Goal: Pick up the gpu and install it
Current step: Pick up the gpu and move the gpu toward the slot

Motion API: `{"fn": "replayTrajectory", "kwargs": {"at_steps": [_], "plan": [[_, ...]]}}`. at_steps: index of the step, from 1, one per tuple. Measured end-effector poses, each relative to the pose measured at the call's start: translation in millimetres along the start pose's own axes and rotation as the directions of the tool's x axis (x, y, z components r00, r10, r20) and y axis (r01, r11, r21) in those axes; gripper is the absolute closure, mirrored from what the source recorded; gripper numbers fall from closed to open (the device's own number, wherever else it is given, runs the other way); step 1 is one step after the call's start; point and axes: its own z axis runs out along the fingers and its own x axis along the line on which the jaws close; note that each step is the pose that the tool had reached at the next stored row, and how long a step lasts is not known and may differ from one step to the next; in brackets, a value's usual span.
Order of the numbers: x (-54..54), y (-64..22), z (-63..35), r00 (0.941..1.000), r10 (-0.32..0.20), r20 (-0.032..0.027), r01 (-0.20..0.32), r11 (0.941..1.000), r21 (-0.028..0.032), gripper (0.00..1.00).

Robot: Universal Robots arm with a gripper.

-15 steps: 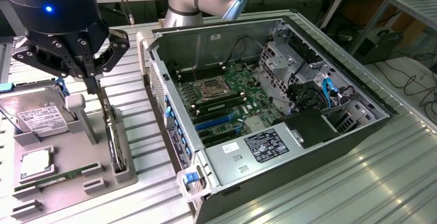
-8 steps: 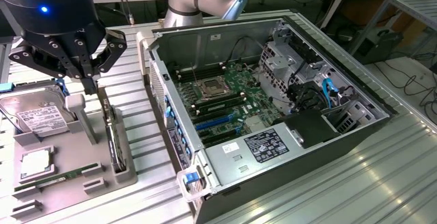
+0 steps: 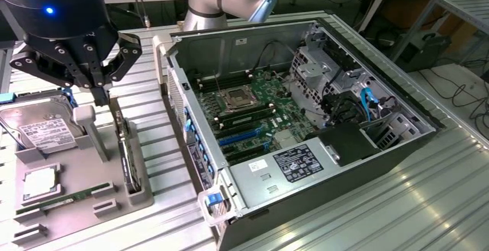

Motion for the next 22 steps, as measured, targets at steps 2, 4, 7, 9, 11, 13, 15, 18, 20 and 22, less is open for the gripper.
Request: {"fn": "replayTrajectory", "kwargs": {"at_steps": [2,4,7,9,11,13,15,18,20,22], "plan": [[0.0,0.0,0.0,1.0,0.0,0.0,0.0,1.0,0.0,0.89],[0.0,0.0,0.0,1.0,0.0,0.0,0.0,1.0,0.0,0.76],[0.0,0.0,0.0,1.0,0.0,0.0,0.0,1.0,0.0,0.58],[0.0,0.0,0.0,1.0,0.0,0.0,0.0,1.0,0.0,0.46],[0.0,0.0,0.1,1.0,0.0,0.0001,0.0,1.0,0.0,0.4],[0.0,0.0,0.6,1.0,-0.006,-0.0002,0.006,1.0,0.0007,0.34],[0.1,0.0,1.4,0.9999,-0.013,-0.0005,0.013,0.9999,0.0008,0.34],[0.1,0.0,3.8,0.9997,-0.024,-0.001,0.024,0.9997,0.0004,0.34],[0.2,0.0,5.9,0.9997,-0.026,-0.0009,0.026,0.9997,0.0003,0.34],[0.2,0.0,8.1,0.9997,-0.026,-0.0009,0.026,0.9997,0.0002,0.34]]}}
